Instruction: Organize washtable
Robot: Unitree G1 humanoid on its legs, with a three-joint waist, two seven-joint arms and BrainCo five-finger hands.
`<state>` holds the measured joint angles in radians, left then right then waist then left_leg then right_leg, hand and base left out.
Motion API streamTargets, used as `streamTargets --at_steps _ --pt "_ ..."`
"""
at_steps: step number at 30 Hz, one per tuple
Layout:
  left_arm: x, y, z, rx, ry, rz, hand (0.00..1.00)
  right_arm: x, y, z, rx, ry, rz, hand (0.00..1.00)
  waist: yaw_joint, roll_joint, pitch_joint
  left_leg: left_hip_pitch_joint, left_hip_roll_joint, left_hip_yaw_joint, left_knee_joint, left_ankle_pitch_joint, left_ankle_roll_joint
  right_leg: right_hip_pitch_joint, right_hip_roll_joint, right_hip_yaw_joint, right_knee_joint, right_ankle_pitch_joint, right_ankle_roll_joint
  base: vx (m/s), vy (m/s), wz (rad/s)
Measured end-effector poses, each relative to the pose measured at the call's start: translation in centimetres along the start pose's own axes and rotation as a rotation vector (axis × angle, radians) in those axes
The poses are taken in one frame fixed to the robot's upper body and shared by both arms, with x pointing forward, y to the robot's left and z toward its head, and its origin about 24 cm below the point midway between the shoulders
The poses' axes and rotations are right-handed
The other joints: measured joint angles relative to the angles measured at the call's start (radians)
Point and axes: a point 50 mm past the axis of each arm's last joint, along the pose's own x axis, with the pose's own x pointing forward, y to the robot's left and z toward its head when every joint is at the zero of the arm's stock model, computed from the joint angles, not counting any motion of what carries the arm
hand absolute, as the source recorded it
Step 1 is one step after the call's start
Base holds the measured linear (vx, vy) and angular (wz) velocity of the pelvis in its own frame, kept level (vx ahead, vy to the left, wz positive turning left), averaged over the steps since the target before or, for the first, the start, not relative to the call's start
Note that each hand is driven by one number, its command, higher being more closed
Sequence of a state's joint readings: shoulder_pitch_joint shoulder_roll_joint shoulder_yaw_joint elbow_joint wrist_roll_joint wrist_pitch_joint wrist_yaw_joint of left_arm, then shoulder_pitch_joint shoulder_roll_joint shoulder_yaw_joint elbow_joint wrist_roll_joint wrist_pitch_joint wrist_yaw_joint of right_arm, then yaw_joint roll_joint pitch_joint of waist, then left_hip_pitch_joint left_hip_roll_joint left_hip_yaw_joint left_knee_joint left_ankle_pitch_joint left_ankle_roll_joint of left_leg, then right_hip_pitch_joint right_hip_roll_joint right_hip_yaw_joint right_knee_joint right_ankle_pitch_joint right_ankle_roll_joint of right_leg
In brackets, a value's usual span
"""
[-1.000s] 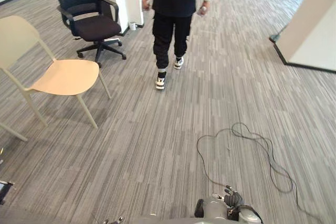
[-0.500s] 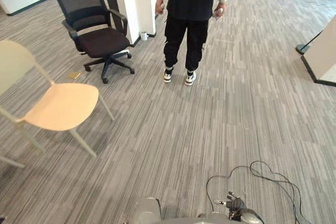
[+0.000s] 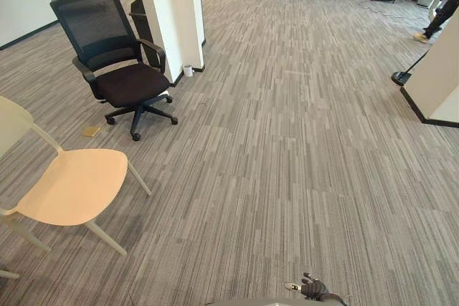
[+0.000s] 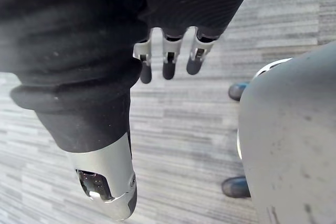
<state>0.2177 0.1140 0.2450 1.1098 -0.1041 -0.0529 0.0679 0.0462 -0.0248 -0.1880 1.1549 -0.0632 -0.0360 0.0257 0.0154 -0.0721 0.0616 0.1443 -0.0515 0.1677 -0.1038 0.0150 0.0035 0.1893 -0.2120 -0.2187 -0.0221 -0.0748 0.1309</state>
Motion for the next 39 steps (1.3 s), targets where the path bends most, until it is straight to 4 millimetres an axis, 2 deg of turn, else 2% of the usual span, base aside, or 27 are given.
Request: streamTargets --at_steps 8,11,13,15,18,20,22,23,24,25,27,30,32,33,34,35,36,37,38,39 --pt "0.0 -0.1 0.3 -0.01 -0.041 0.018 0.0 0.0 -0.5 0.4 -0.014 -0.036 -0.025 0.0 0.001 0.002 -0.001 -0.08 0.003 0.026 0.001 -0.015 0.006 -0.12 0.0 0.045 0.047 -0.024 -0.008 0.02 0.009 -0.11" --pt "0.0 -0.1 0.5 0.003 -0.058 0.034 0.0 0.0 -0.4 0.8 -0.026 -0.061 -0.045 0.0 0.0 -0.005 -0.006 -0.091 0.001 0.036 0.002 -0.027 0.007 -0.144 0.0 0.064 0.061 -0.037 -0.022 0.1 0.022 -0.19" --pt "0.1 -0.4 1.3 0.022 -0.095 0.031 0.0 -0.1 -0.3 0.9 -0.026 -0.083 -0.053 0.0 0.002 -0.007 -0.007 -0.099 0.0 0.034 0.008 -0.03 0.008 -0.147 0.001 0.084 0.064 -0.037 -0.021 0.19 0.016 0.0" --pt "0.1 -0.7 1.4 0.032 -0.107 0.027 0.0 -0.1 -0.3 1.1 -0.022 -0.093 -0.056 0.0 0.002 0.001 -0.011 -0.094 0.004 0.031 0.008 -0.039 0.008 -0.147 0.006 0.102 0.075 -0.036 -0.022 0.18 0.011 0.04" --pt "0.1 -1.3 2.0 0.03 -0.124 0.014 0.0 -0.1 -0.1 0.9 -0.012 -0.09 -0.053 0.0 0.011 0.012 -0.015 -0.074 0.029 0.027 0.009 -0.046 0.005 -0.149 0.032 0.135 0.114 -0.023 -0.043 0.18 -0.018 0.0" --pt "0.1 -1.5 2.0 0.034 -0.127 0.009 0.0 -0.2 -0.1 0.4 -0.02 -0.081 -0.053 0.0 0.028 0.019 -0.027 -0.057 0.06 0.026 0.011 -0.047 0.003 -0.166 0.061 0.15 0.175 -0.008 -0.065 0.16 -0.058 -0.05" --pt "0.1 -1.6 2.1 0.031 -0.13 0.006 0.0 -0.2 -0.2 0.5 -0.028 -0.085 -0.055 0.0 0.029 0.026 -0.024 -0.063 0.094 0.024 0.064 -0.081 -0.002 -0.21 0.079 0.162 0.277 -0.008 -0.064 0.15 -0.082 0.0" --pt "0.1 -1.8 2.2 0.03 -0.135 0.002 0.0 -0.3 -0.4 0.5 -0.03 -0.088 -0.059 0.0 0.029 0.044 -0.019 -0.067 0.107 0.025 0.082 -0.09 -0.002 -0.228 0.087 0.171 0.3 -0.032 -0.062 0.13 -0.101 -0.15" --pt "0.1 -1.7 2.2 0.03 -0.137 0.004 0.0 -0.3 -0.3 0.8 -0.028 -0.102 -0.06 0.0 0.028 0.039 -0.023 -0.069 0.116 0.028 0.118 -0.107 -0.007 -0.231 0.105 0.203 0.248 -0.055 -0.054 0.05 -0.072 -0.29" --pt "0.1 -1.5 2.4 0.035 -0.141 0.01 0.0 -0.4 0.0 0.6 -0.022 -0.103 -0.058 0.0 0.029 0.026 -0.021 -0.077 0.111 0.037 0.164 -0.148 -0.024 -0.259 0.11 0.215 0.239 -0.024 -0.061 0.08 -0.103 -0.37" --pt "0.1 -2.0 2.6 0.049 -0.144 -0.004 0.0 -0.3 -0.3 0.9 -0.013 -0.113 -0.066 0.0 0.031 0.044 -0.025 -0.105 0.138 0.078 0.225 -0.21 -0.042 -0.324 0.128 0.236 0.326 -0.062 -0.051 0.05 -0.083 -0.67" --pt "0.2 -2.6 3.6 0.051 -0.168 -0.017 0.0 -0.4 -0.6 1.3 0.026 -0.134 -0.089 0.0 0.026 0.047 -0.015 -0.126 0.14 0.125 0.259 -0.221 -0.057 -0.407 0.119 0.227 0.443 -0.097 -0.046 0.02 -0.065 -0.57" --pt "0.3 -3.0 4.2 0.037 -0.185 -0.027 0.0 -0.4 -1.0 1.6 0.046 -0.147 -0.105 0.0 0.019 0.053 -0.009 -0.116 0.142 0.136 0.292 -0.258 -0.066 -0.417 0.111 0.212 0.499 -0.154 -0.054 0.04 -0.086 -0.3" --pt "0.2 -3.2 4.4 0.012 -0.194 -0.028 0.0 -0.4 -1.3 1.6 0.071 -0.149 -0.121 0.0 0.006 0.058 -0.005 -0.116 0.158 0.137 0.353 -0.307 -0.076 -0.4 0.114 0.186 0.525 -0.209 -0.059 0.09 -0.153 0.04" --pt "0.2 -3.3 4.5 -0.038 -0.195 -0.021 0.0 -0.5 -1.3 1.5 0.097 -0.146 -0.128 0.0 0.002 0.055 0.003 -0.164 0.19 0.127 0.528 -0.353 -0.1 -0.367 0.11 0.161 0.521 -0.268 -0.071 0.09 -0.172 0.1" --pt "0.2 -3.2 4.7 -0.065 -0.202 -0.013 0.0 -0.5 -1.3 1.3 0.109 -0.142 -0.131 0.0 0.004 0.053 0.007 -0.213 0.216 0.116 0.659 -0.359 -0.103 -0.353 0.11 0.159 0.522 -0.302 -0.071 0.09 -0.226 0.16" --pt "0.1 -3.2 4.9 -0.112 -0.211 -0.003 0.0 -0.6 -1.8 1.4 0.12 -0.151 -0.146 0.0 0.004 0.077 0.019 -0.335 0.279 0.06 0.932 -0.316 -0.038 -0.332 0.14 0.144 0.544 -0.327 -0.09 0.08 -0.174 0.06" --pt "0.1 -3.2 4.8 -0.137 -0.211 0.0 0.0 -0.7 -2.2 1.3 0.126 -0.155 -0.158 0.0 0.013 0.103 0.024 -0.408 0.302 0.014 1.085 -0.23 -0.007 -0.311 0.162 0.141 0.553 -0.348 -0.109 0.13 -0.19 -0.04" --pt "0.0 -3.0 4.5 -0.144 -0.205 0.01 0.0 -0.7 -2.2 1.0 0.117 -0.145 -0.161 0.0 0.036 0.099 0.024 -0.48 0.307 -0.047 1.214 -0.102 -0.037 -0.277 0.175 0.155 0.549 -0.367 -0.13 0.13 -0.107 -0.16" --pt "0.0 -2.9 4.3 -0.146 -0.201 0.013 0.0 -0.7 -2.2 1.1 0.103 -0.146 -0.158 0.0 0.048 0.097 0.023 -0.503 0.301 -0.059 1.245 -0.112 -0.041 -0.26 0.176 0.16 0.541 -0.374 -0.135 0.18 -0.116 -0.21"
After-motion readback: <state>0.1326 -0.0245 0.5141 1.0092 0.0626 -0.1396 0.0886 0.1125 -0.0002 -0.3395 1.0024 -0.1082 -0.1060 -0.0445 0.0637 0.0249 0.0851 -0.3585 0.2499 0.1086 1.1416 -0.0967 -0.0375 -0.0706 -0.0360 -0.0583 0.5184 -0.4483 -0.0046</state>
